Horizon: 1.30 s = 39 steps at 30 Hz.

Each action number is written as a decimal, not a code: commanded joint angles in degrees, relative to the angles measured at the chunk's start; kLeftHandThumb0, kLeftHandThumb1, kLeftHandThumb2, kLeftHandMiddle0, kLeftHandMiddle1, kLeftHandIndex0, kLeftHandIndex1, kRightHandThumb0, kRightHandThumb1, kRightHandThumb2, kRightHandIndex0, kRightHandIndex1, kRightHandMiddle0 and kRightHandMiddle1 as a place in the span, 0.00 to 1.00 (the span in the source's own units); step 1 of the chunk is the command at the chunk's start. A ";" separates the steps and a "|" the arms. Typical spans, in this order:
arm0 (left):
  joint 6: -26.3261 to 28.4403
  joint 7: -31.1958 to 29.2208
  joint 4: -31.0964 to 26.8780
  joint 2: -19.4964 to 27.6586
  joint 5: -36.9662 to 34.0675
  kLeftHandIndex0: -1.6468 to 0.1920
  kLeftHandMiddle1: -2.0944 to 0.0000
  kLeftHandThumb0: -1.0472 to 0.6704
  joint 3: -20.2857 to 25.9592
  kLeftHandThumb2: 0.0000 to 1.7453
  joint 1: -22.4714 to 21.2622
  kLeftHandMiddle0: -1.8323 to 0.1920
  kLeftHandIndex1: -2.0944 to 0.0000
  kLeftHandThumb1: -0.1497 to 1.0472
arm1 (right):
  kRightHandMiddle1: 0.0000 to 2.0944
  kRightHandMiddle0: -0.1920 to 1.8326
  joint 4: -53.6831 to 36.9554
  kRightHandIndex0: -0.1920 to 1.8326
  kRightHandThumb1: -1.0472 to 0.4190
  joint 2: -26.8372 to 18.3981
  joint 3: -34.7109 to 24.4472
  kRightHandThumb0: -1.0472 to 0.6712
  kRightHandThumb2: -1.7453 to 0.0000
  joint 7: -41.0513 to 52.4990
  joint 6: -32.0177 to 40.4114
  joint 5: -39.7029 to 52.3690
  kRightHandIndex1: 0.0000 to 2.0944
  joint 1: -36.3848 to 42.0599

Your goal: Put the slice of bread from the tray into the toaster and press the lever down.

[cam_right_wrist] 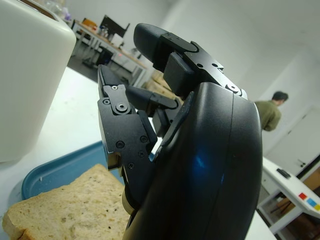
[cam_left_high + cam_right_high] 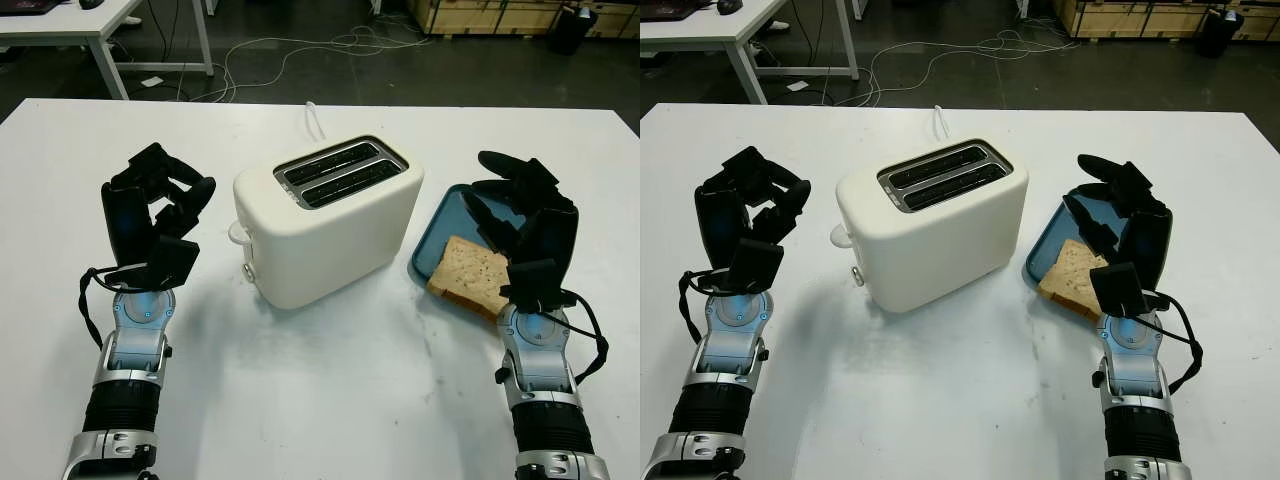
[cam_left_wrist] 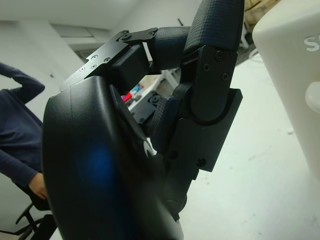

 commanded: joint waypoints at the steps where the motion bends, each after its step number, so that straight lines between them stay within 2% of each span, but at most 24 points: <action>1: 0.59 -0.34 -0.69 -0.26 -0.41 0.41 0.30 0.06 -0.34 0.14 0.34 0.40 0.37 0.89 | 0.23 0.44 -0.91 0.34 0.11 0.31 -0.19 0.55 1.00 -0.28 -0.32 0.70 0.53 -0.22; 8: -0.42 -0.68 0.18 0.12 -0.22 0.41 0.29 0.06 -0.39 0.15 0.28 0.39 0.37 0.89 | 0.23 0.44 -0.80 0.33 0.10 0.07 0.12 0.55 1.00 0.18 -0.20 0.47 0.55 -0.01; 12: -0.32 -0.51 0.10 0.10 -0.05 0.41 0.30 0.06 -0.29 0.15 0.33 0.39 0.37 0.89 | 0.23 0.43 -1.78 0.32 0.11 -1.91 0.69 0.52 1.00 0.93 -0.75 -1.87 0.54 1.41; 14: 0.00 -0.74 -0.23 0.07 -0.28 0.41 0.30 0.06 -0.25 0.15 0.44 0.39 0.37 0.89 | 0.15 0.45 -5.71 0.35 0.13 -4.05 1.25 0.50 1.00 1.01 -0.08 -6.30 0.43 3.96; 15: 0.23 -0.78 -0.38 0.02 -0.30 0.41 0.30 0.06 -0.25 0.15 0.48 0.39 0.37 0.89 | 0.12 0.45 -9.31 0.36 0.13 -5.89 1.63 0.49 1.00 0.33 0.60 -11.71 0.38 6.20; 18: 0.60 -0.67 -0.56 -0.11 -0.22 0.41 0.30 0.06 -0.26 0.15 0.43 0.39 0.37 0.89 | 0.03 0.45 -19.26 0.42 0.17 -9.90 2.17 0.43 1.00 -0.46 2.45 -24.83 0.16 13.26; 21: 0.54 -0.80 -0.37 -0.37 -0.64 0.41 0.30 0.06 -0.31 0.14 0.16 0.40 0.37 0.89 | 0.00 0.43 -25.71 0.42 0.19 -12.10 2.54 0.39 1.00 -0.29 3.20 -32.47 0.08 19.51; 25: 0.36 -0.87 -0.15 -0.33 -0.49 0.42 0.30 0.06 -0.43 0.15 -0.15 0.40 0.36 0.89 | 0.00 0.37 -31.80 0.39 0.17 -13.16 3.34 0.33 0.99 3.75 9.57 -40.56 0.04 24.79; 32: -0.55 -0.73 0.39 -0.02 -0.69 0.42 0.29 0.07 -0.17 0.15 -0.40 0.40 0.35 0.89 | 0.00 0.28 -38.71 0.34 0.17 -13.97 4.75 0.24 1.00 11.13 18.09 -48.67 0.01 29.07; 39: -1.22 -1.05 0.74 0.19 -1.19 0.43 0.28 0.07 -0.09 0.15 -0.54 0.41 0.35 0.89 | 0.00 0.26 -36.20 0.31 0.16 -13.92 8.69 0.19 0.99 9.28 23.09 -58.20 0.00 28.75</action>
